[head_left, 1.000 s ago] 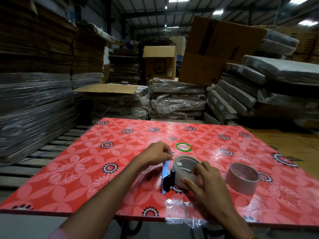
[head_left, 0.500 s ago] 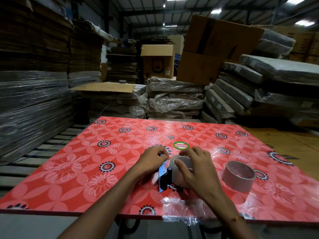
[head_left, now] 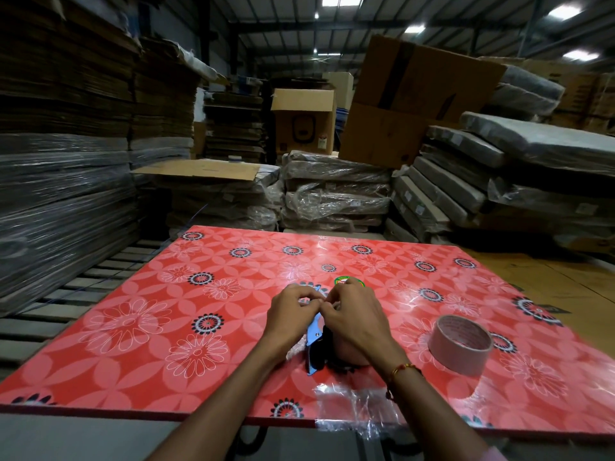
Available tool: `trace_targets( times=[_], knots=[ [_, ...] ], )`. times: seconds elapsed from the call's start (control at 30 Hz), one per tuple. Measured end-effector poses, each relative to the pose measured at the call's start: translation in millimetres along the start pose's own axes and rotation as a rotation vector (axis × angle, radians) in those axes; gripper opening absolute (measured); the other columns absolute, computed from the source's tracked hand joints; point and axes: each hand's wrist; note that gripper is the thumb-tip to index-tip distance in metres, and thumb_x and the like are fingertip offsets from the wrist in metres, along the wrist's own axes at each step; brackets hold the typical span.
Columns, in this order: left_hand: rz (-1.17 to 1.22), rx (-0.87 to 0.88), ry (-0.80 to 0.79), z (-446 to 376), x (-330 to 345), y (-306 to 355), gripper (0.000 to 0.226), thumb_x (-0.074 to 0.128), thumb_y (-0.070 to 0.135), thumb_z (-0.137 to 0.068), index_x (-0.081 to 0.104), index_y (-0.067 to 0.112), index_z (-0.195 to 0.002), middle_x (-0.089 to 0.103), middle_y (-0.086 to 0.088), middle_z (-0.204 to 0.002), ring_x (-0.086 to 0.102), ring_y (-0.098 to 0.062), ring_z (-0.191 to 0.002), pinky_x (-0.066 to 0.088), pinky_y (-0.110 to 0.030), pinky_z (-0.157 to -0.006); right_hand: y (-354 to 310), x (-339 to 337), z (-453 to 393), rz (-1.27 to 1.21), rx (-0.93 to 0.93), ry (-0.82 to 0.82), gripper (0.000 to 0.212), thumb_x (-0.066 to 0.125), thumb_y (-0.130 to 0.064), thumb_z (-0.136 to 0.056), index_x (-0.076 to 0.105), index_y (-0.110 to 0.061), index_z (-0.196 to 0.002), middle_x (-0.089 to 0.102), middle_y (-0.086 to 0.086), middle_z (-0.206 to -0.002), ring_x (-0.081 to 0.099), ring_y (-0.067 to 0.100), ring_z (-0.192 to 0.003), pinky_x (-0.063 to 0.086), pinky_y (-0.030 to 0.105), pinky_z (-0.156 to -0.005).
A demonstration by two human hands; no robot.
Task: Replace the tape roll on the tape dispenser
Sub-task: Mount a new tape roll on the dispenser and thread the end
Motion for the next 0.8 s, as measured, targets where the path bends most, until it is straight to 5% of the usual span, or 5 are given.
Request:
trace_targets(
  times=[0.17,0.37,0.8],
  knots=[
    [0.033,0.036,0.016,1.2,-0.7,0.3,0.026,0.068,0.007,-0.082,0.076,0.028,-0.07,0.069,0.015,-0.082,0.067,-0.013,-0.084,0.054,-0.028,-0.078,0.8,1.1,-6.6,0.031,0.004,0.01,0.023,0.056,-0.035,-0.086,0.063,-0.014,-0.077,0.06,0.003,-0.098,0.056,0.031,-0.098,0.047,0.036,-0.069],
    [0.03,0.059,0.036,1.1,0.1,-1.7,0.023,0.069,0.01,-0.085,0.073,0.028,-0.072,0.069,0.009,-0.093,0.066,-0.013,-0.088,0.052,-0.027,-0.079,-1.5,2.2,-11.1,0.041,0.012,0.021,0.03,0.061,-0.033,-0.086,0.053,-0.015,-0.064,0.062,0.008,-0.095,0.058,0.035,-0.096,0.042,0.034,-0.063],
    [0.038,0.095,-0.025,1.1,-0.7,-9.7,0.014,0.062,0.017,-0.093,0.073,0.022,-0.086,0.07,0.002,-0.102,0.067,-0.015,-0.096,0.052,-0.028,-0.081,-2.8,4.8,-9.2,0.033,-0.061,0.026,0.027,0.057,-0.036,-0.087,0.057,-0.015,-0.069,0.059,0.005,-0.094,0.056,0.032,-0.093,0.045,0.039,-0.069]
  ],
)
Point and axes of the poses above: each hand's wrist, its own z-axis away from the middle knuckle, its own x-axis out of the palm, y = z × x
